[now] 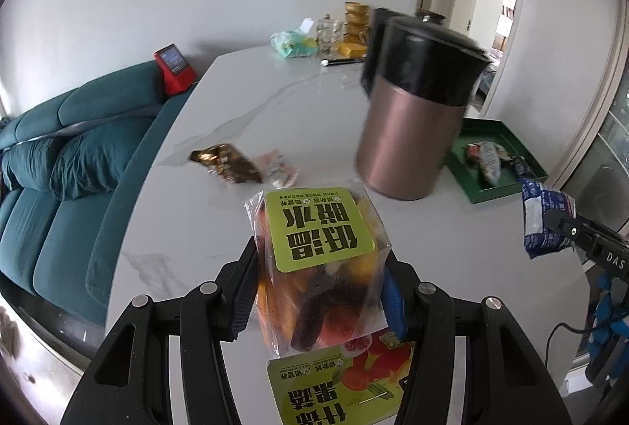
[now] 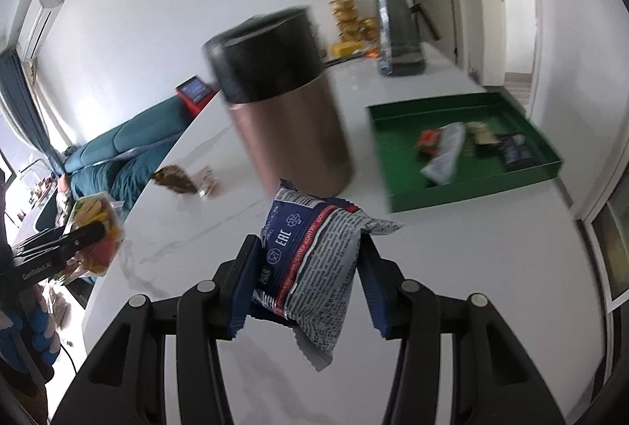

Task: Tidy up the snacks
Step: 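Carry the dried-fruit bag and biscuit packet with both tools over the green tray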

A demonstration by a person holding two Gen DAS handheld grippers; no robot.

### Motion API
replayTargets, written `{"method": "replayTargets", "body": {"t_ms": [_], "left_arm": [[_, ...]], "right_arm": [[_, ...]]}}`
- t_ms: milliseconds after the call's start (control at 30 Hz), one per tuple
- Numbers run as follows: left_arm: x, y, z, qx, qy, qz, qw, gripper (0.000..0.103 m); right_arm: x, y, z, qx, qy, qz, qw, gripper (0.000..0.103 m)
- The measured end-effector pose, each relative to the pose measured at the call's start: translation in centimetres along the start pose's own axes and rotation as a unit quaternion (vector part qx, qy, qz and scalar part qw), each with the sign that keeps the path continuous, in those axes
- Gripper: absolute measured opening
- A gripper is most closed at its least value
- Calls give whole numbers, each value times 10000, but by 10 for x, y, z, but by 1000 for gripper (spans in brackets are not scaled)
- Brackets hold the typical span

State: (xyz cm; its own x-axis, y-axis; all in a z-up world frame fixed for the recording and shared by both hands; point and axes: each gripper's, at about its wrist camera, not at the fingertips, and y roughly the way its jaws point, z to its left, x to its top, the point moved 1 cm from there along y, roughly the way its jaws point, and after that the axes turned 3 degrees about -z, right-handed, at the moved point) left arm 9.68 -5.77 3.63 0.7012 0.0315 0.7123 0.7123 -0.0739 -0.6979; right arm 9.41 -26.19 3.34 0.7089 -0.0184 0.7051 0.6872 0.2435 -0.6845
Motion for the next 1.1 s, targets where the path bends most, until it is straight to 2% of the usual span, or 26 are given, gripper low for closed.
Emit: {"method": "replayTargets", "body": {"t_ms": [333, 667, 833, 1100], "left_arm": [[45, -17, -96, -444, 287, -478, 9975, 49], [115, -37, -176, -730, 600, -1182, 9885, 49], [142, -35, -207, -835, 719, -1433, 9835, 49], [162, 2, -255, -999, 764, -1328, 9831, 49]], "right_arm": [[53, -60, -89, -428, 53, -714, 9965, 32], [117, -101, -136, -631, -66, -1408, 9880, 32], [143, -105, -153, -649, -93, -1644, 9842, 32], [167, -81, -177, -685, -158, -1641, 9839, 32]]}}
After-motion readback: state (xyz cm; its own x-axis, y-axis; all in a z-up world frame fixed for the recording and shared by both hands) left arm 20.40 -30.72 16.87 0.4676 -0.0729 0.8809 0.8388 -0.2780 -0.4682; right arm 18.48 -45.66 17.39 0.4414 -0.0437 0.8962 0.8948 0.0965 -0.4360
